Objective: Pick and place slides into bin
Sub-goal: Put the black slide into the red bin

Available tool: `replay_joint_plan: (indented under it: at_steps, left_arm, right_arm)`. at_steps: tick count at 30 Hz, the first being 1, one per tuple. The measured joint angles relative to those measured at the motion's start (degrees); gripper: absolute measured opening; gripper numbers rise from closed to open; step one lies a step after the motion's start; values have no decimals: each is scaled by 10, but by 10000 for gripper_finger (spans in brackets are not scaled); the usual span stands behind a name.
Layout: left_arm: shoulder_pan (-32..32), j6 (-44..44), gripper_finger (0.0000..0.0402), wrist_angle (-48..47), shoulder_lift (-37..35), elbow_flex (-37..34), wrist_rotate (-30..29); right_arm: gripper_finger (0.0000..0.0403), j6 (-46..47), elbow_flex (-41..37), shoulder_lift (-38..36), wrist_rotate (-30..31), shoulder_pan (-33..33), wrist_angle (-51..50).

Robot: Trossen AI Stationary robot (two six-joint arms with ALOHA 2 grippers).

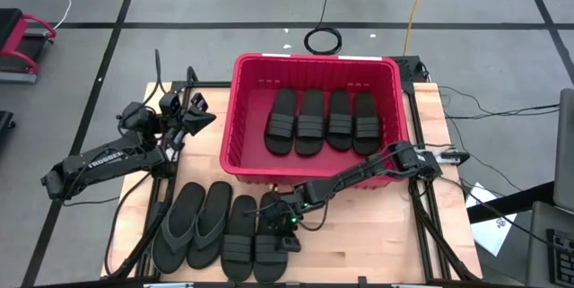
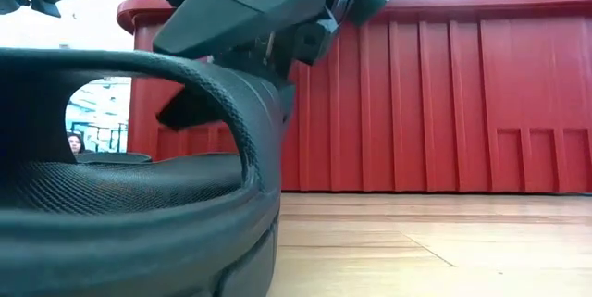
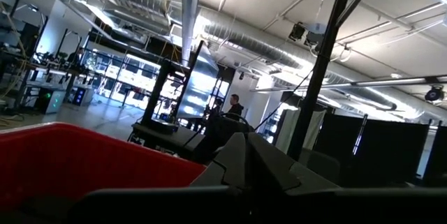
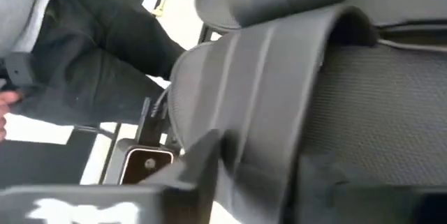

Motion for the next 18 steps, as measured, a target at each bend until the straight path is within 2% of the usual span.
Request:
replay_joint_plan:
  at_steps: [3, 5, 11, 18]
  left_arm:
    - [0, 0, 13, 0, 0, 0, 0]
    - [0, -1, 7, 0, 0, 0, 0]
    - [0, -1, 9, 1, 0, 0, 0]
    - [0, -1, 19, 2, 0, 0, -1]
  right_arm:
    - [41, 7, 0, -2, -3, 3, 1]
    - [13, 11, 0, -7, -17, 4, -2]
    - [6, 26, 1, -50, -13, 10, -24]
    - [4, 37, 2, -169, 6, 9, -88]
